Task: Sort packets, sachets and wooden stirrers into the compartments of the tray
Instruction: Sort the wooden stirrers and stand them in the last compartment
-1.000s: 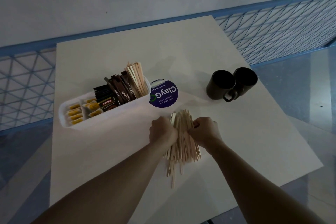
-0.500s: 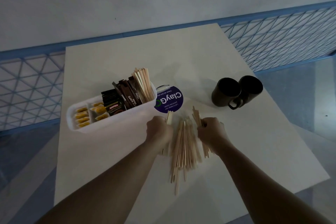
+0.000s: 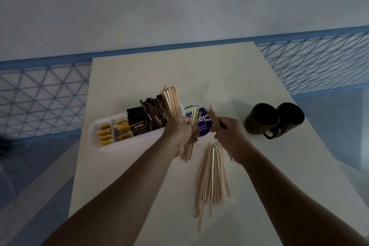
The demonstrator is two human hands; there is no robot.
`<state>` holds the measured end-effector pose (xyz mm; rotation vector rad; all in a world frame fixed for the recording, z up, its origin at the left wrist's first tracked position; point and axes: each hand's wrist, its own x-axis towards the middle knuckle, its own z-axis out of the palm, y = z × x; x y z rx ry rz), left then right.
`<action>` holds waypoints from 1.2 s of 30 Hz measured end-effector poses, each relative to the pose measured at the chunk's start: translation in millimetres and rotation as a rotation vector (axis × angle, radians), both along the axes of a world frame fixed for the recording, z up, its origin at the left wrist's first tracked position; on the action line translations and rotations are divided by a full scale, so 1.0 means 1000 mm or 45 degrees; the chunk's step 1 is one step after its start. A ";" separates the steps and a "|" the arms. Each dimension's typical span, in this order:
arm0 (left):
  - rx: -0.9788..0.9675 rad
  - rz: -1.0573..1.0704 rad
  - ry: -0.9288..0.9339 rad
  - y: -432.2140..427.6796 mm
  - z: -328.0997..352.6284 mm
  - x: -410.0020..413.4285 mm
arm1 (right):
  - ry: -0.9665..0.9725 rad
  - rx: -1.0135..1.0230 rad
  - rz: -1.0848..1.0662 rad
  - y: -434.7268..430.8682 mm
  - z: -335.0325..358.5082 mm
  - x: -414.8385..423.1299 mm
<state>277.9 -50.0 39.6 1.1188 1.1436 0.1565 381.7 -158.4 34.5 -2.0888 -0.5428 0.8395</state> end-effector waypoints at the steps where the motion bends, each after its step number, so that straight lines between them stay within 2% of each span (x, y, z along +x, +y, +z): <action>1: -0.012 0.008 -0.031 0.004 0.006 0.001 | 0.022 0.051 0.004 0.006 0.005 0.000; 10: 0.167 0.202 -0.245 0.043 0.051 0.002 | 0.199 0.383 -0.021 0.073 0.033 -0.002; 18: 0.447 0.456 -0.293 0.067 0.045 -0.001 | 0.398 0.618 -0.135 0.112 0.036 -0.006; 28: 0.696 0.511 -0.130 0.060 0.015 0.000 | 0.671 0.679 -0.257 0.129 0.004 -0.016; 36: 0.806 0.437 0.063 0.051 -0.001 0.004 | 0.569 0.553 -0.127 0.121 -0.012 -0.022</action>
